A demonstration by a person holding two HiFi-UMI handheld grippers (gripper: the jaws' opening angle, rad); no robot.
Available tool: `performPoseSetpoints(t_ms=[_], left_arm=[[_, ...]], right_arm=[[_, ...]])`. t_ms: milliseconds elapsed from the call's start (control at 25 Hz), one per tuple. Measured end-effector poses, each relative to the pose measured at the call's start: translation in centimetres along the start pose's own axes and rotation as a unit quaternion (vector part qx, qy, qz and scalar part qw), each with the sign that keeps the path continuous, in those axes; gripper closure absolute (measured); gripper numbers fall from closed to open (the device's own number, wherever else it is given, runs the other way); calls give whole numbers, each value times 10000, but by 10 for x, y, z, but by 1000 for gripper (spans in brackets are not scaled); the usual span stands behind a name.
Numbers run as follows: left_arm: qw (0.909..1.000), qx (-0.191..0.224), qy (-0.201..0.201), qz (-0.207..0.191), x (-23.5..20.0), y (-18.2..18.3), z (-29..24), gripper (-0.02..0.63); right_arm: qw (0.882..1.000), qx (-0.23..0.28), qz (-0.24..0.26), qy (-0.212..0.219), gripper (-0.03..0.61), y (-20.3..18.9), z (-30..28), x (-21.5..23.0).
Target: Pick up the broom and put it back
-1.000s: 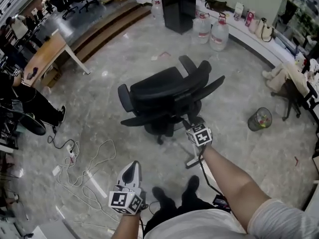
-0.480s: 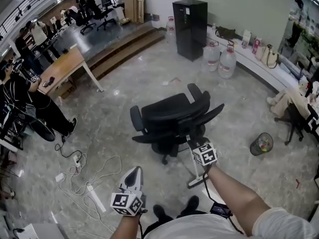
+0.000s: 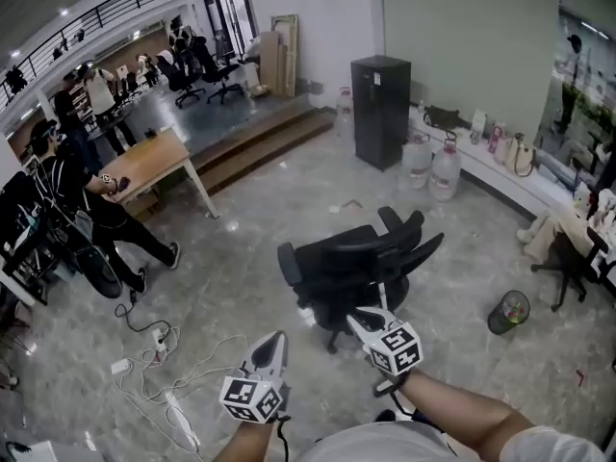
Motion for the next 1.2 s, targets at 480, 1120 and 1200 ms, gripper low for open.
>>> performPoseSetpoints(t_ms=[480,1120,1200], left_arm=[[9978,342,540,-155,-102,55,120,609],[9914,345,1262,-65,-166,62,187,609],[9917,326,1246,-40,-169,63,189,609]], right_arm=[[9886,664,768,1113,575,90,-100,-228],[9771,571,847,1864,577,109,-179,-337],[9775,555,849,1848,577,110,-181,-340]])
Point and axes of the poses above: the fingertips, and each gripper's own axes: z backward along the fingers, x to its right, y out of its top, the point moved 6 cm from there along z, backward along the fingers, and after that the axes turned 14 degrees about y, right-handed, at the moved point
